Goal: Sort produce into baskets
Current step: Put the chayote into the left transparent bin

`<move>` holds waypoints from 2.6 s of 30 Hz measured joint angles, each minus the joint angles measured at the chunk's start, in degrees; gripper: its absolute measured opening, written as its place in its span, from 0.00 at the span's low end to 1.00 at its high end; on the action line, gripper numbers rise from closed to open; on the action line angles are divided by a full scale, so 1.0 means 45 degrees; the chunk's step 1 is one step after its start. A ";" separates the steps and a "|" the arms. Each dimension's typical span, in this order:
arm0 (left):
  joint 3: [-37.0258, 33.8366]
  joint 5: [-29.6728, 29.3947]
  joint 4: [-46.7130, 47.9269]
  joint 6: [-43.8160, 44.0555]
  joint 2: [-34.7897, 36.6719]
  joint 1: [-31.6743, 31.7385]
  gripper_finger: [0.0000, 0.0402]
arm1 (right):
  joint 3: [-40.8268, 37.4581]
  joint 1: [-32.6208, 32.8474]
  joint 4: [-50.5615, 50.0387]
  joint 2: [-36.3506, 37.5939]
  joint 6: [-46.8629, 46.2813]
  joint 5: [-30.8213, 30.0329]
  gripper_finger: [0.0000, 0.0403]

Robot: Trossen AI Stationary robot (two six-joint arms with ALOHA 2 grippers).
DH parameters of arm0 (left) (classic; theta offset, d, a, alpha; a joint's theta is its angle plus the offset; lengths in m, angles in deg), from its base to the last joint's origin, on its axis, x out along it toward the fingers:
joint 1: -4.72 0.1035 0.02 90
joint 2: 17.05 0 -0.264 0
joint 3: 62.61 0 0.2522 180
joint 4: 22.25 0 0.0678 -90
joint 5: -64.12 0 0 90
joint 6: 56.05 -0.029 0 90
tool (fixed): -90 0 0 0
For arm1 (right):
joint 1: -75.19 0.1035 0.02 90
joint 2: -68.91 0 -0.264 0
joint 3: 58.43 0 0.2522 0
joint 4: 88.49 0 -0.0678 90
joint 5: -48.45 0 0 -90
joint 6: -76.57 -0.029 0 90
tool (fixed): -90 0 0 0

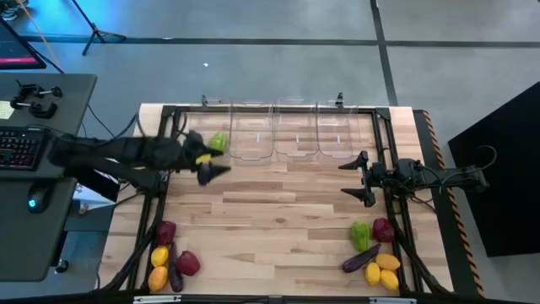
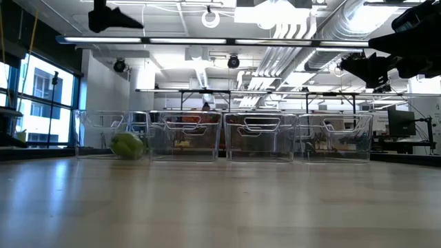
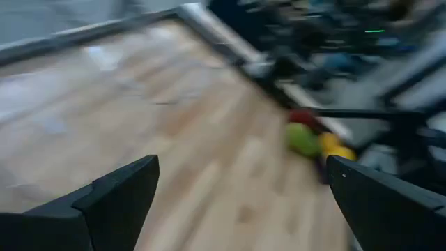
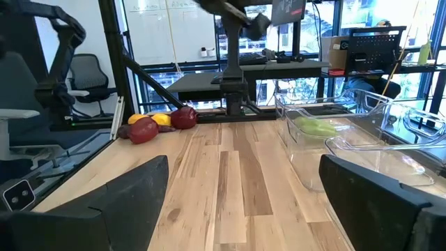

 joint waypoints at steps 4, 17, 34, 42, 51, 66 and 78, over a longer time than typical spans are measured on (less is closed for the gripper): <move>-0.0819 0.0039 -0.2115 -0.0650 -0.0059 -0.1209 0.99 | -0.0004 -0.0001 0.0000 0.0001 0.0000 -0.0020 0.90; -0.0933 -0.0146 -0.4279 -0.2172 -0.0245 -0.1014 0.99 | 0.0000 -0.0010 0.0430 -0.0001 -0.2908 -0.0960 0.90; -0.0943 0.0300 -0.4288 -0.0210 -0.0007 0.0768 0.99 | 0.2543 -0.0010 0.7233 -0.2419 -0.8354 -0.3164 0.90; -0.0943 0.1166 -0.3593 -0.1679 0.1403 0.1819 0.99 | 0.9050 -0.0010 -0.2183 -0.8825 -0.8470 -0.3649 0.90; -0.0943 0.1631 -0.0940 -0.1048 0.3030 0.1867 0.99 | 1.3327 -0.0014 -0.4467 -1.3915 -0.9007 -0.2659 0.90; -0.0943 0.2942 -0.0476 -0.0606 0.3208 0.1858 0.99 | 1.3614 0.3905 -1.6868 -1.7243 -1.7154 0.3472 0.90; -0.0943 0.2938 -0.0500 -0.0592 0.3199 0.1858 0.99 | 0.9959 0.5835 -1.3275 -1.6058 -2.2403 0.4020 0.90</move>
